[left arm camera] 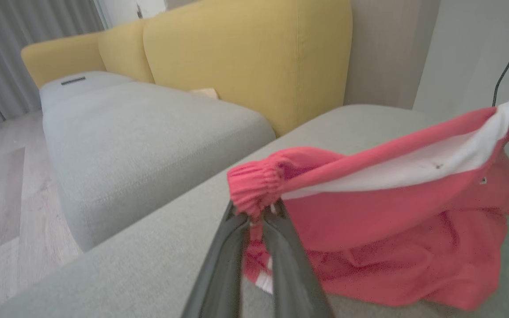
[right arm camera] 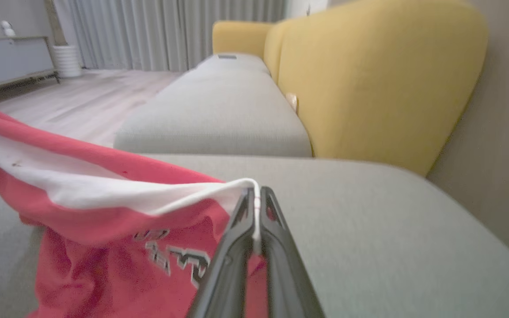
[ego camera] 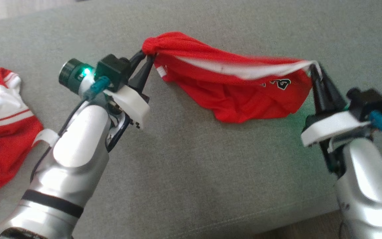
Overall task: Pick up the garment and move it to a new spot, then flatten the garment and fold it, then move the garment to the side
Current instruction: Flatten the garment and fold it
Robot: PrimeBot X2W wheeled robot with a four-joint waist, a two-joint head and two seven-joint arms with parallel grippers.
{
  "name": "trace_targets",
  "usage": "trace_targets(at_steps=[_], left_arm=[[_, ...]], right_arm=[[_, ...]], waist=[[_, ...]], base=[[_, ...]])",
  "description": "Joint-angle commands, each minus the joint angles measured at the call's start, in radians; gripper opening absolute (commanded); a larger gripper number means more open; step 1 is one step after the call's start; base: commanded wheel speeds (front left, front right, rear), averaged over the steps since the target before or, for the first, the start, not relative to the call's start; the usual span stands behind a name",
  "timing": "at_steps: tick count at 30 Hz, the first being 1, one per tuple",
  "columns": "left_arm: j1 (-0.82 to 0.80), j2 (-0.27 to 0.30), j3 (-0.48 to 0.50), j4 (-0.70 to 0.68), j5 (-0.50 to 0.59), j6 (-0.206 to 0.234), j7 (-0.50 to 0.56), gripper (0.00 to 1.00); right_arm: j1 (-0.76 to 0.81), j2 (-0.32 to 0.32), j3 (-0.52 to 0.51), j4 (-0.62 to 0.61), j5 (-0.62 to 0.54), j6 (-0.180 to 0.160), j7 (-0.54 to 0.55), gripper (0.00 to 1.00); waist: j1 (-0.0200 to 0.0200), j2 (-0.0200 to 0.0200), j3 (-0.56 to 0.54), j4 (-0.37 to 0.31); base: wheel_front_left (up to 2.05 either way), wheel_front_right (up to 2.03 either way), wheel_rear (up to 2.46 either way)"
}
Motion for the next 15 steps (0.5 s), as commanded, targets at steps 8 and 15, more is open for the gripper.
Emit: trace_targets(at_steps=[8,15], left_arm=[[-0.047,0.068,0.062,-0.117,-0.109,-0.006,-0.006,0.00],[-0.110,0.120,0.045,-0.128,-0.196,-0.006,-0.006,0.00]], right_arm=[[-0.172,-0.121,0.097,-0.089,0.015,-0.001,0.018,0.00],[-0.318,-0.187,0.184,-0.075,0.066,-0.001,0.035,0.00]], waist=[[0.0000,0.0000,-0.109,0.047],[0.0000,0.0000,-0.187,0.058]], base=[[0.00,0.00,0.00],[0.00,0.00,0.00]])
